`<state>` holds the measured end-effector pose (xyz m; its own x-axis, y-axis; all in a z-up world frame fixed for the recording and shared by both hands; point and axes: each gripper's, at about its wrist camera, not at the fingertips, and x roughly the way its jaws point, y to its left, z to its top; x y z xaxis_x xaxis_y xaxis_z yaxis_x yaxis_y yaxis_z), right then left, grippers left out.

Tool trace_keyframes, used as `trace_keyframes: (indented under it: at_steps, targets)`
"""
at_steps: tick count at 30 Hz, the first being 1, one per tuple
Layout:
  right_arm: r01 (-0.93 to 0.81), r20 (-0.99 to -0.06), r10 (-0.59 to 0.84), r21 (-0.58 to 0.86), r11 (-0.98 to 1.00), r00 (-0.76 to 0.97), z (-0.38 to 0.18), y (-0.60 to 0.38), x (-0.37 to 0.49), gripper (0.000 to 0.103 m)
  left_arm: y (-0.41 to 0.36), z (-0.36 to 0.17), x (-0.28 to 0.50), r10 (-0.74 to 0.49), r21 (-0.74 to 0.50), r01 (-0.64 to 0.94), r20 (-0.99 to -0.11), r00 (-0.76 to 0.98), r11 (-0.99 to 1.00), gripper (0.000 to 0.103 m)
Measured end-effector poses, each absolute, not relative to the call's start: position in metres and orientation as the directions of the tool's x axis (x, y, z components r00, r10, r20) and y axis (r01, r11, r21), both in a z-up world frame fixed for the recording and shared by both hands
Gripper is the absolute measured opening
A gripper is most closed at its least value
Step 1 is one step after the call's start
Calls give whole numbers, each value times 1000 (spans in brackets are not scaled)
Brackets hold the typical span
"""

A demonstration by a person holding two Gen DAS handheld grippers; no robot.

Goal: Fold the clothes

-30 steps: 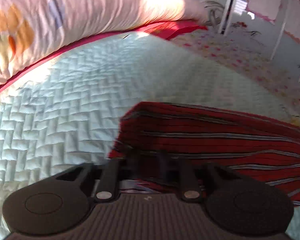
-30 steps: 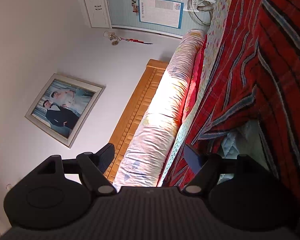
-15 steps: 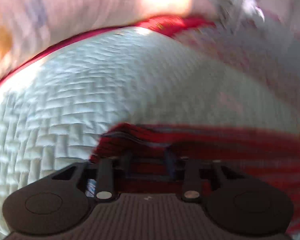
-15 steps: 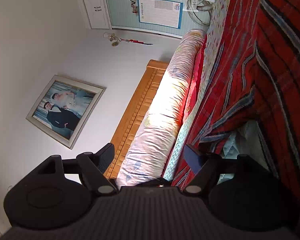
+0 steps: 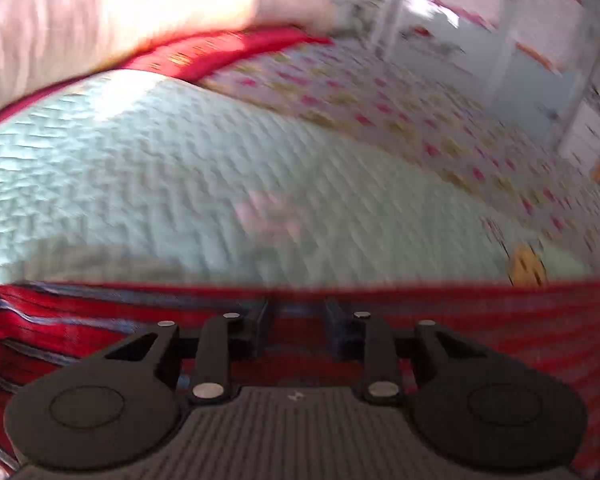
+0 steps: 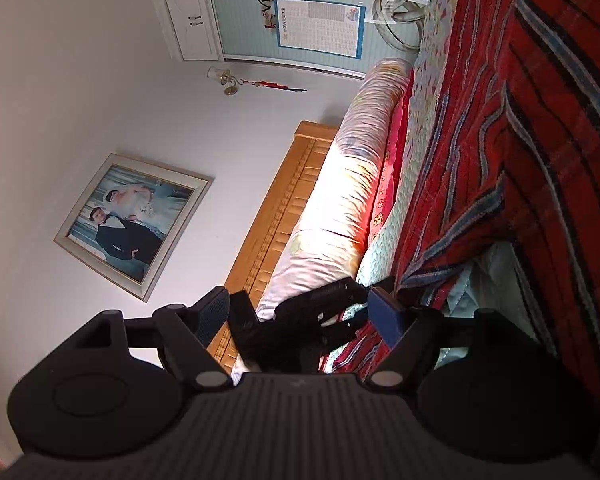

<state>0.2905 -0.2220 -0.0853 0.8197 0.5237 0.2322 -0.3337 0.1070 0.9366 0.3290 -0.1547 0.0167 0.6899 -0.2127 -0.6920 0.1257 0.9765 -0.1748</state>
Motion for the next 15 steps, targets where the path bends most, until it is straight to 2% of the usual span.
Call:
trace_keyframes:
  at_steps: [2,3,5,7,10,11,12,14,15]
  targets:
    - [-334,234,523,937,104,819,-86,-223,290,76,-164,25,322,-340,-283,198,-653,677,939,36]
    - [-333,234,523,937,102,819,-86,-223,290,76,-169,29,318,-416,-343,246,-625,660,906,44]
    - [-333,235,523,937,101,820,-86,-223,291,76,-193,28,313,-517,-346,385,-614,597,856,55]
    - [-334,238,522,938,97,819,-86,-224,291,76,-213,5,322,-440,-230,407,-703,558,884,52]
    - [-335,242,521,938,90,819,-87,-224,290,76,-210,-1,328,-344,-164,321,-672,656,933,44]
    - [-334,242,521,938,90,819,-87,-224,290,76,-205,1,331,-306,-168,262,-664,682,950,41]
    - [-334,241,521,938,90,819,-87,-224,290,76,-195,4,333,-304,-214,216,-649,698,953,43]
    - [-334,241,521,938,90,819,-87,-224,290,76,-171,14,326,-351,-314,192,-600,719,930,44]
    - [-334,241,521,938,90,819,-87,-224,290,76,-163,19,318,-359,-324,197,-581,731,925,47]
